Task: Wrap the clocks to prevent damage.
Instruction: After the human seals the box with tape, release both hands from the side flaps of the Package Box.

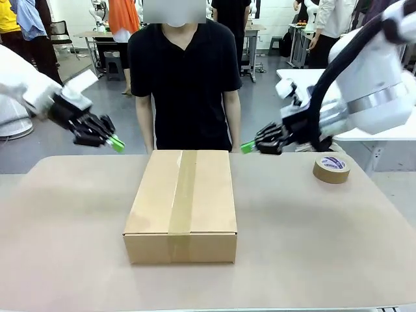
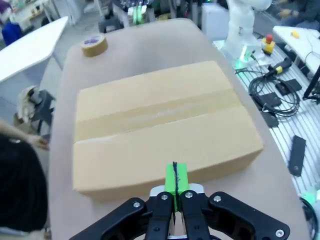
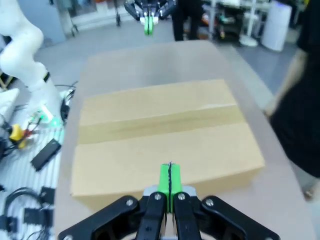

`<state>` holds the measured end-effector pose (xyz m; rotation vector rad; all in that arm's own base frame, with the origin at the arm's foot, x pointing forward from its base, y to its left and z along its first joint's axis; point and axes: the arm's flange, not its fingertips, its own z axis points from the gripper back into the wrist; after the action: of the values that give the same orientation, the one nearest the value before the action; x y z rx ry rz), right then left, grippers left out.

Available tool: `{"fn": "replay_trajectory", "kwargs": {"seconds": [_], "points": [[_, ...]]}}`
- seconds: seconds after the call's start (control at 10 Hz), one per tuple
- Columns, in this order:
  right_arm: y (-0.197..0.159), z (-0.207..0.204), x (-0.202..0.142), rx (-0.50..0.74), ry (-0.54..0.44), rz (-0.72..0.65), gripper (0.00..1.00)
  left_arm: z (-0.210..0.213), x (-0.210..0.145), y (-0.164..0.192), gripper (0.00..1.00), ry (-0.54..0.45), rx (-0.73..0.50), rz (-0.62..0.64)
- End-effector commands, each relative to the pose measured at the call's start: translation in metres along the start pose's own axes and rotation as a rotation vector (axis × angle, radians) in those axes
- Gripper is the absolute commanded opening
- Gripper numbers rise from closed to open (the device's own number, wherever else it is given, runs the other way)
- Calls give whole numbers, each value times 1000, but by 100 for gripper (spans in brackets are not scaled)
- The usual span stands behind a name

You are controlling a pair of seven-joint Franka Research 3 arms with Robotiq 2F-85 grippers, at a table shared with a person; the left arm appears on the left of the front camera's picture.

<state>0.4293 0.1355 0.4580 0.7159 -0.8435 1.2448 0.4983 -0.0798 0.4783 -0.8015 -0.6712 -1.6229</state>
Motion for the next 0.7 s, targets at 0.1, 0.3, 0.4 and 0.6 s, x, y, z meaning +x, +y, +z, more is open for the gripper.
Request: {"fn": "replay_trajectory", "kwargs": {"seconds": [0.1, 0.3, 0.4, 0.6], "points": [[36, 88, 44, -121, 112, -48, 1, 68, 18, -18, 0, 73, 76, 67], [54, 121, 55, -194, 111, -61, 1, 98, 19, -44, 0, 76, 158, 73], [54, 119, 52, -178, 124, -68, 1, 102, 16, -44, 0, 64, 165, 59], [53, 132, 62, -207, 107, -41, 1, 100, 20, -33, 0, 66, 141, 55]]}}
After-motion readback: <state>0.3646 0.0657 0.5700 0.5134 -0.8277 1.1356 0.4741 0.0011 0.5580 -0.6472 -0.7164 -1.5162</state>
